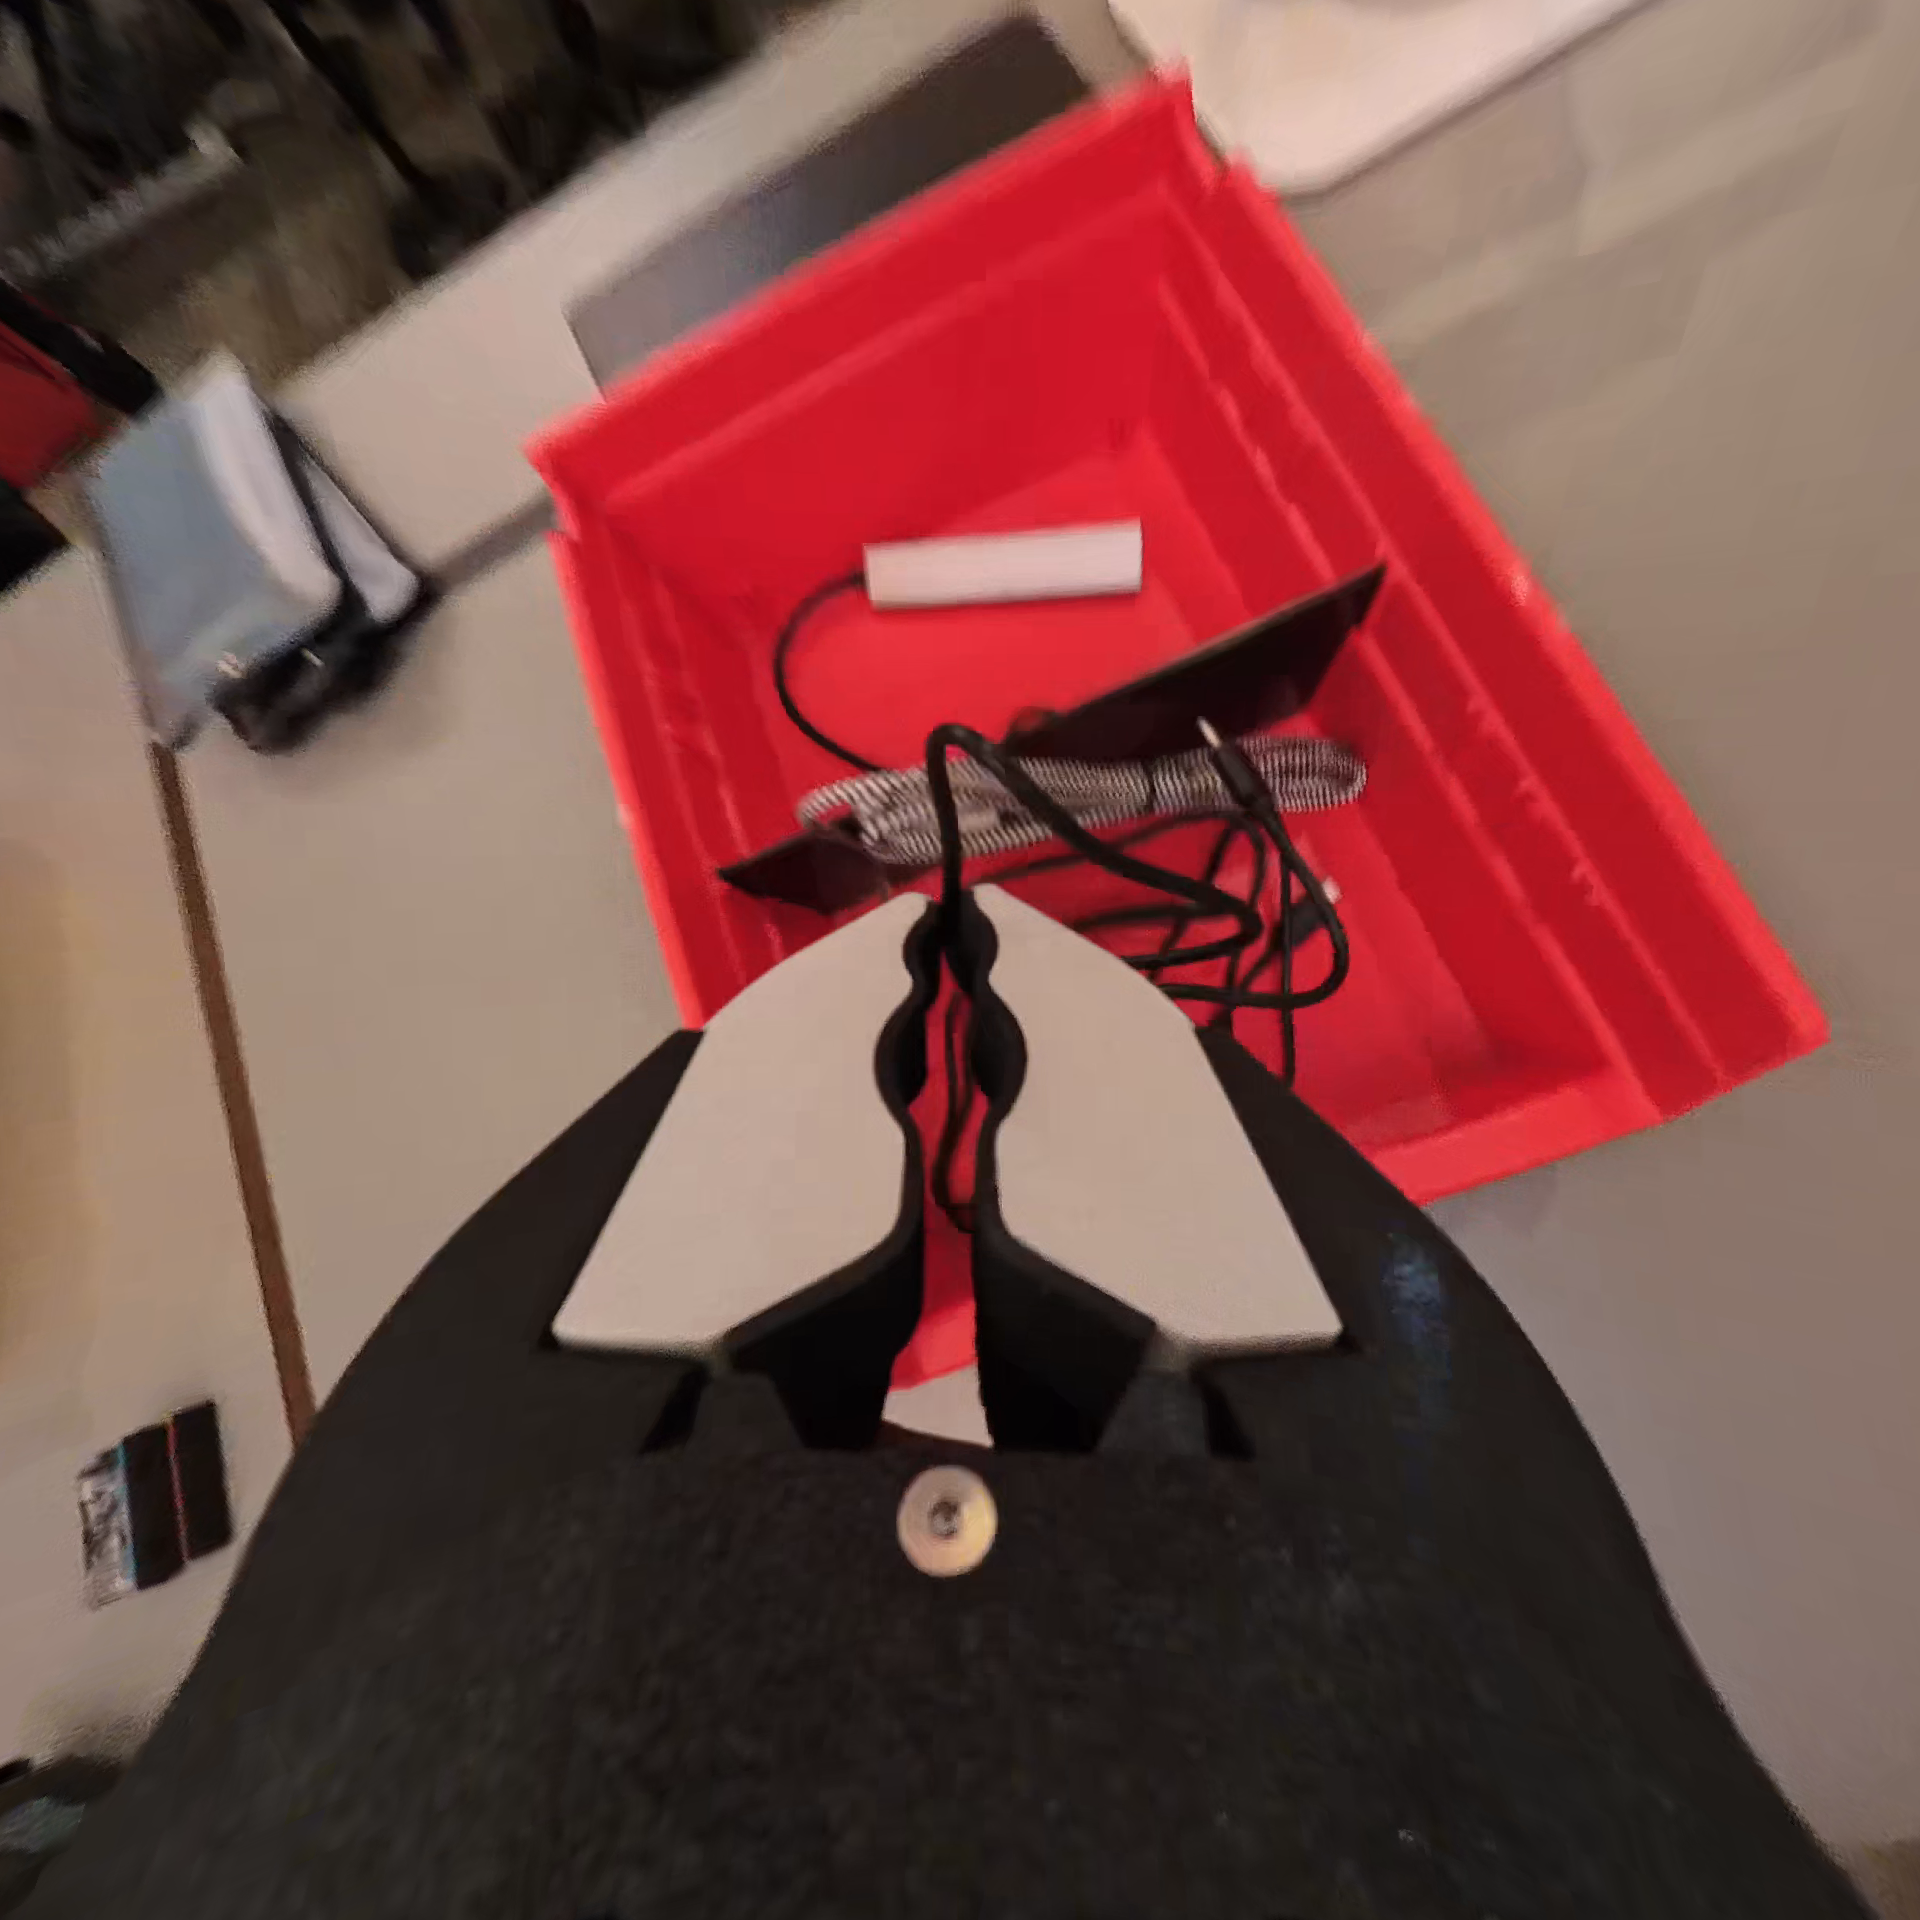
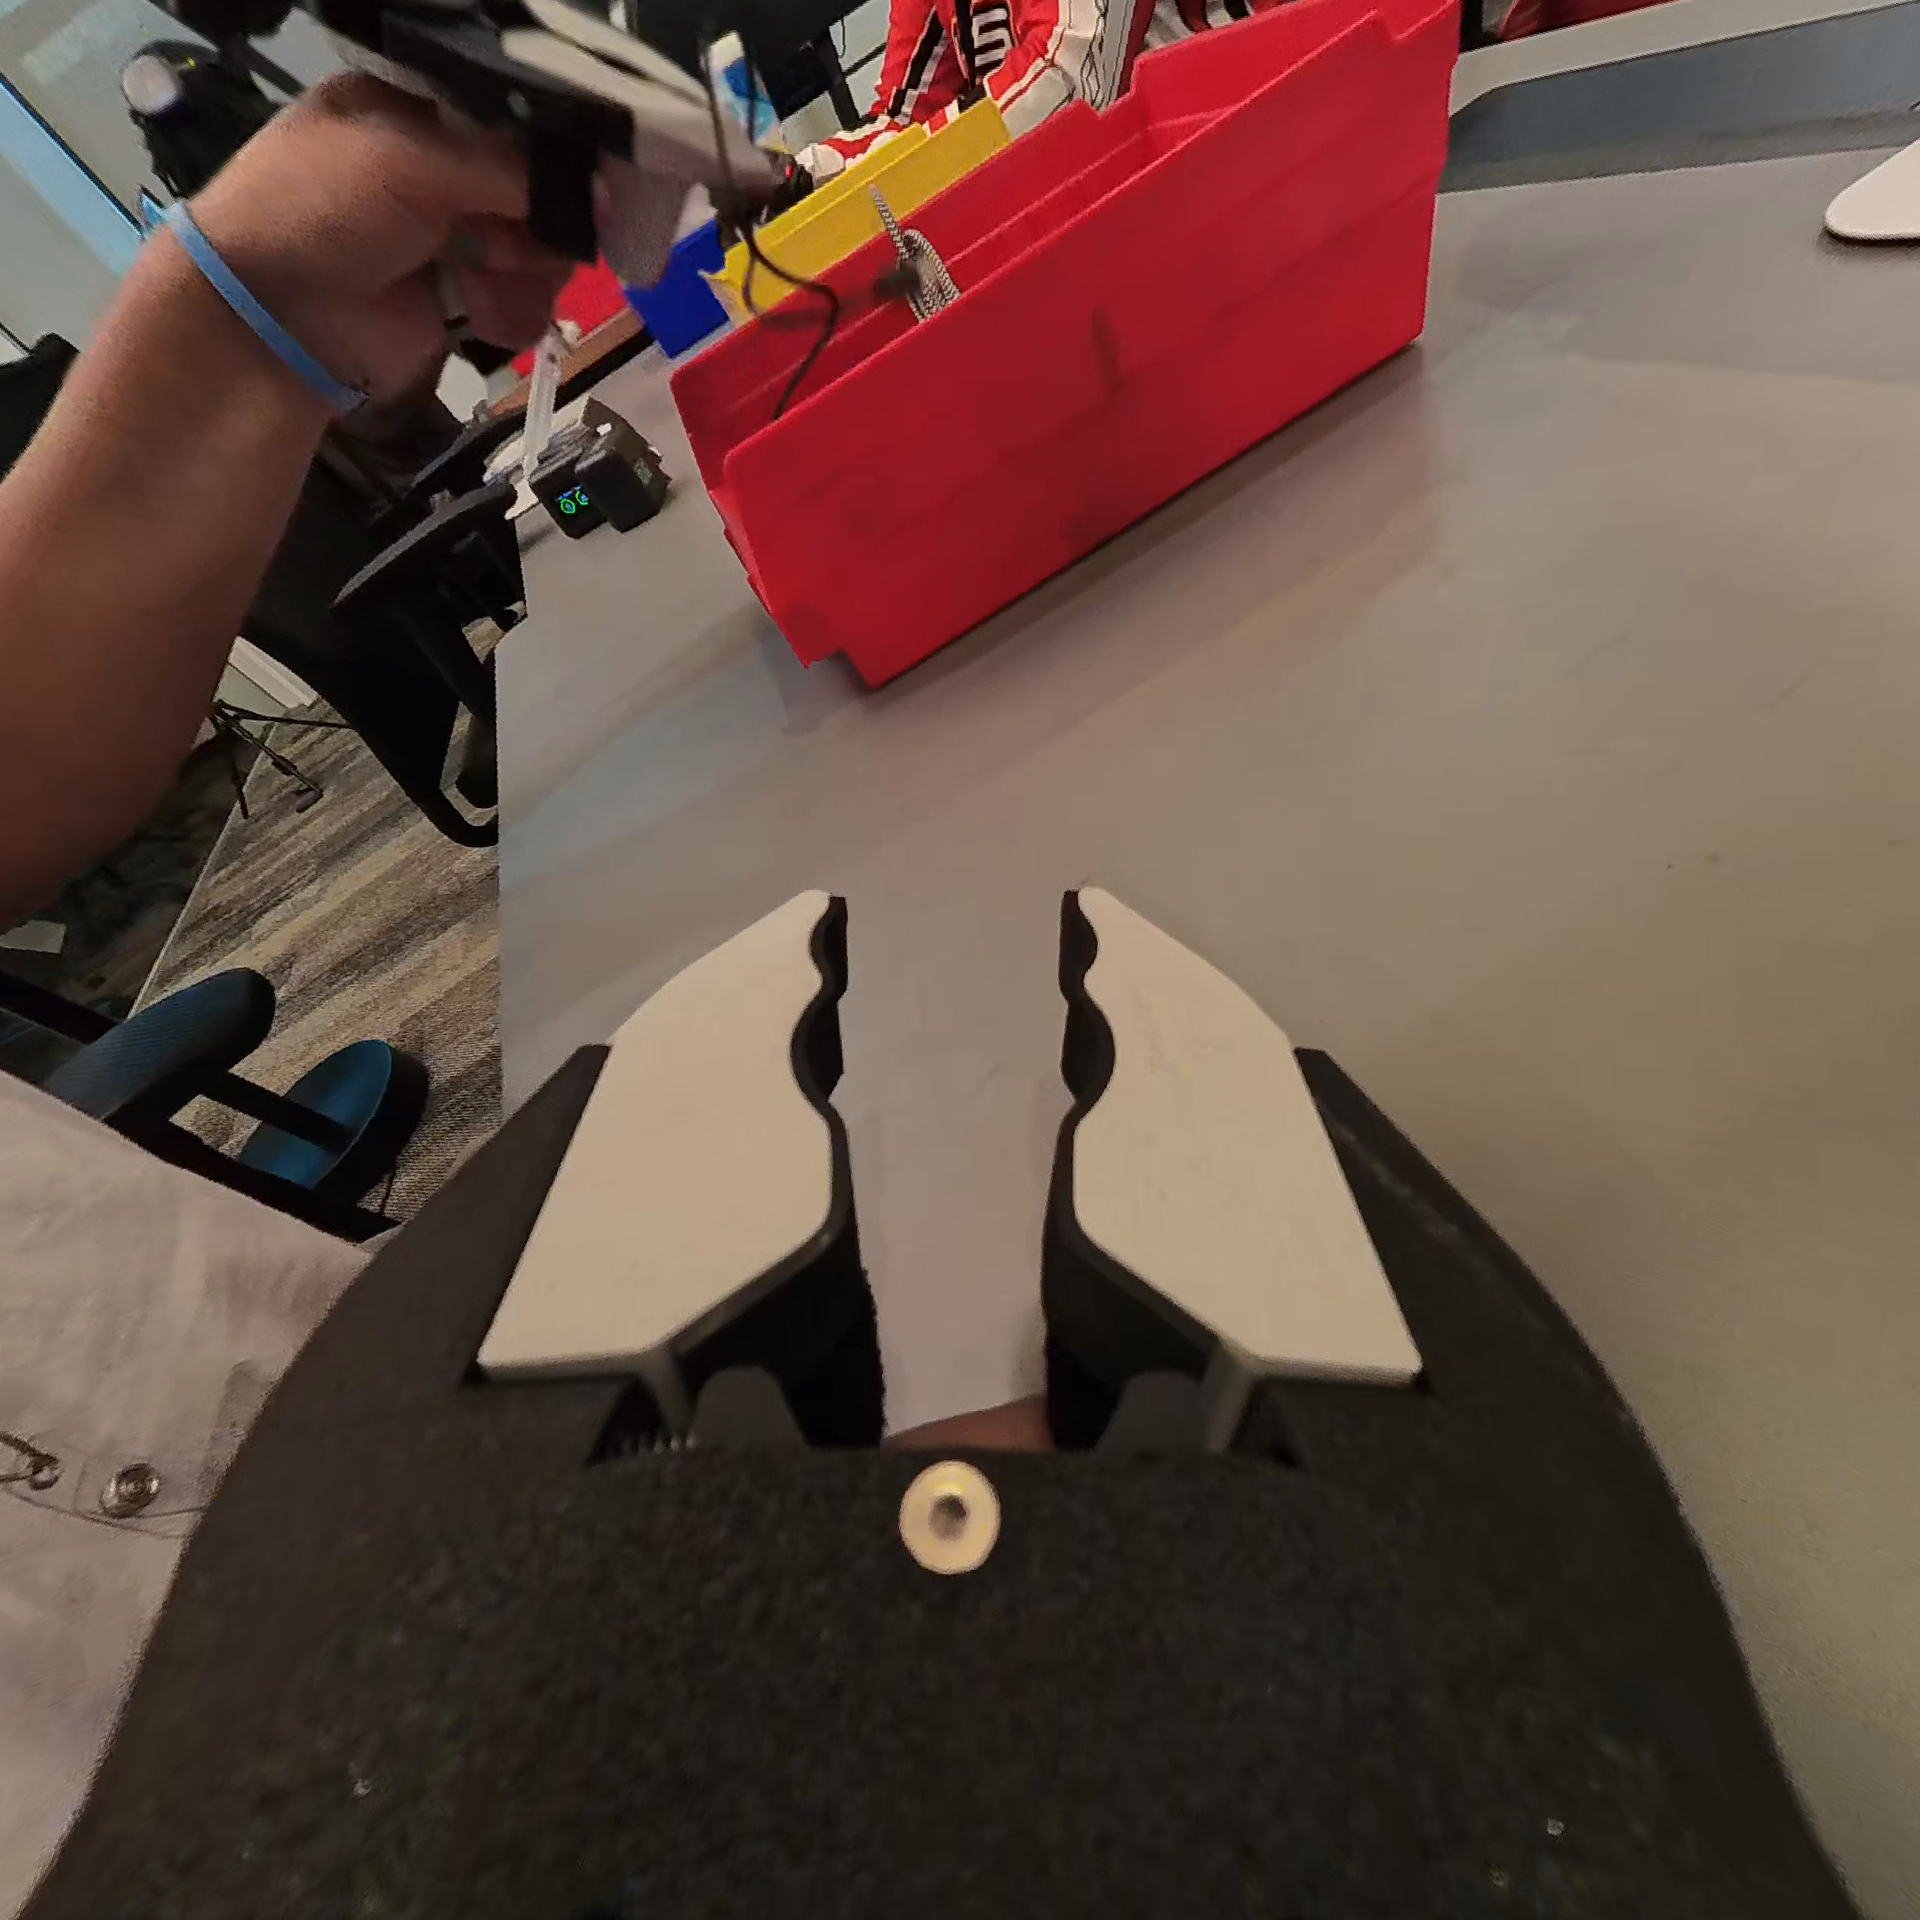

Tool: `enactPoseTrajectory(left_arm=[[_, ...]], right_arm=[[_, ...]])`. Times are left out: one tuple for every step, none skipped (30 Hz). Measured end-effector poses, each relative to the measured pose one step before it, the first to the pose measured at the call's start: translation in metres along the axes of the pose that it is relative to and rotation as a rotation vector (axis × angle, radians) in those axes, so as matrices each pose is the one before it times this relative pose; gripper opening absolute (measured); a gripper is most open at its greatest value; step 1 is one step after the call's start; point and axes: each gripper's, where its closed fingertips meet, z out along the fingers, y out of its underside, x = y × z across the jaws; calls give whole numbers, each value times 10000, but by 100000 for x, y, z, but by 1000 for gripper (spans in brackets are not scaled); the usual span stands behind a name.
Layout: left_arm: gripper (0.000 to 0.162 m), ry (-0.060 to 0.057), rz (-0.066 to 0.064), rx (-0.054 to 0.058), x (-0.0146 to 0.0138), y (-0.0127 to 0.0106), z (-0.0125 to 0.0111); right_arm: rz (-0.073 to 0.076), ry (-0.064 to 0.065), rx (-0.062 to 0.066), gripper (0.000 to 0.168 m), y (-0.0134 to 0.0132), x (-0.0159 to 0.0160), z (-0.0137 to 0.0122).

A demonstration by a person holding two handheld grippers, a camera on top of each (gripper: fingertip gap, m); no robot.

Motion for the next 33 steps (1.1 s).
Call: enactPoseTrajectory(left_arm=[[2,-69,-33,545,-419,-1003,-859],[2,-85,-129,461,-404,-984,-825],[2,-33,-188,400,-273,-1002,-817],[2,120,-146,432,34,-1117,-865],[2,252,-81,455,353,-1184,-896],[2,295,14,415,547,-1183,-856],[2,188,45,445,482,-1238,-816],[2,210,-59,450,456,-1195,-703],[2,454,-276,420,630,-1046,-486],[2,477,-498,355,441,-785,-202],[2,323,-584,290,18,-503,-15],[2,369,-653,423,7,-666,-61],[2,539,-704,697,330,-1196,-266],[2,486,-584,769,463,-1480,-350],[2,259,-318,587,351,-1338,-243],[3,-2,-63,323,144,-987,-35],[3,-64,55,206,182,-701,157],[3,278,-40,132,784,-442,347],[3,608,-193,56,1383,-161,544],[3,554,-202,12,1437,91,716],[2,383,-104,-67,1289,412,874],[2,337,-52,-179,1286,771,1035],[2,296,-43,-190,1283,992,1179],[2,207,15,-215,1191,1170,1244],[2,1,143,-311,873,1338,1245],[2,-336,175,-283,358,1371,1196],[2,-471,61,-185,121,1422,1215],[2,-375,-95,-222,221,1741,1278],[2,-281,-204,-343,312,2143,1376],[2,-258,-248,-412,276,2385,1420],[2,-355,-236,-432,16,2437,1389],[2,-445,-187,-440,-276,2334,1253],[2,-354,-60,-477,-316,2136,1080]], right_arm=[[-11,39,-7,38,40,-16,-68],[-14,40,-18,38,67,-2,-58],[-30,37,-17,38,58,-23,-65],[-38,48,-25,38,58,5,-53],[-49,56,-26,38,47,4,-57],[-61,56,-16,38,33,13,-49],[-52,39,2,38,15,-18,-51],[-27,23,6,38,9,-26,-51],[-16,15,1,38,6,-30,-44],[-23,6,-4,38,16,-56,-37],[-32,-1,-6,38,32,-68,-33],[-37,-9,-18,38,47,-87,-25],[-39,-24,-34,38,52,-126,-2],[-46,-33,-31,38,58,-146,-10],[-51,-7,-18,38,45,-105,-21],[-46,16,-19,38,51,-67,-14],[-36,18,-23,38,46,-76,-20],[-31,4,-9,38,21,-77,-45],[-39,14,13,38,-39,-67,-63],[-53,42,29,38,-53,1,-97],[-56,75,44,38,-94,60,-141],[-45,98,63,38,-125,133,-166],[-17,104,83,38,-162,170,-205],[10,92,113,38,-214,180,-228],[18,69,148,38,-280,155,-261],[16,76,178,38,-321,162,-281],[-9,98,177,38,-319,185,-276],[-44,114,157,38,-290,211,-255],[-66,128,132,38,-230,249,-233],[-60,129,125,38,-219,247,-213],[-45,137,119,38,-228,256,-212],[-33,139,138,38,-250,270,-196],[-13,133,117,38,-193,286,-164]])
